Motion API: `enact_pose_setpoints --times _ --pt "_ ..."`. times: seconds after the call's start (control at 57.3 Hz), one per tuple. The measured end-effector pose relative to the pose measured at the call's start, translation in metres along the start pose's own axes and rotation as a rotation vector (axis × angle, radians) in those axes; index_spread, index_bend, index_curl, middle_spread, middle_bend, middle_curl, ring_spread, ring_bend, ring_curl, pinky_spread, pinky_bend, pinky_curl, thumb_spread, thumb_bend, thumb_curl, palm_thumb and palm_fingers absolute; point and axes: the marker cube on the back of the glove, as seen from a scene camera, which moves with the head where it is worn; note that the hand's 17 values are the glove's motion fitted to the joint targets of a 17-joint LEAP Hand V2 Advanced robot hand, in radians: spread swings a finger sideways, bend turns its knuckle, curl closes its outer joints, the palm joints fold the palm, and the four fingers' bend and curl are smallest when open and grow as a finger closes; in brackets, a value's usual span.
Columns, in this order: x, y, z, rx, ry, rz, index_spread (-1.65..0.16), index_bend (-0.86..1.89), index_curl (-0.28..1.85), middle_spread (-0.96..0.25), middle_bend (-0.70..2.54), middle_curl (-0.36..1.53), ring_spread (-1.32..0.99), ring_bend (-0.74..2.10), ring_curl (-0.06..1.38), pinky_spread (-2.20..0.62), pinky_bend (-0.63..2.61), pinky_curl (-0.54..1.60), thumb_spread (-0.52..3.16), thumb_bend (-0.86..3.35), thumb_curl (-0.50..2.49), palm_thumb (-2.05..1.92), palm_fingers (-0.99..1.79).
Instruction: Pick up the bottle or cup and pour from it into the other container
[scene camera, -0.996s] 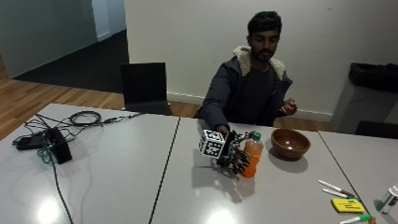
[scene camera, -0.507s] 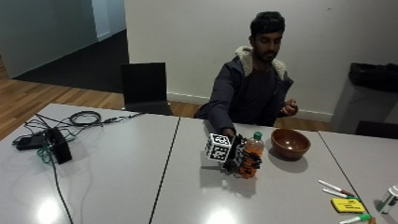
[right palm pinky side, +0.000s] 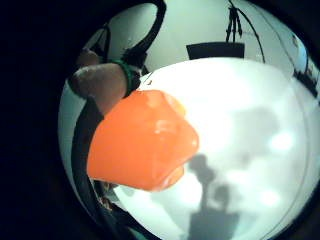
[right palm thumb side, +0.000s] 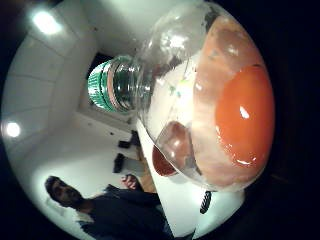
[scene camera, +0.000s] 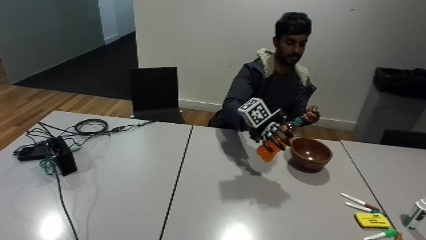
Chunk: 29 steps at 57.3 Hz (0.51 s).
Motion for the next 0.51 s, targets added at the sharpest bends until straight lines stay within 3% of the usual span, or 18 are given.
enact_pose_setpoints --times 0.507 --pt "-0.110 0.011 0.029 -0.034 0.844 -0.396 -0.33 0.10 0.24 -0.30 0.21 0.41 -0.18 0.46 0.37 0.14 0.41 0.30 0.68 -0.03 0.55 1.03 1.02"
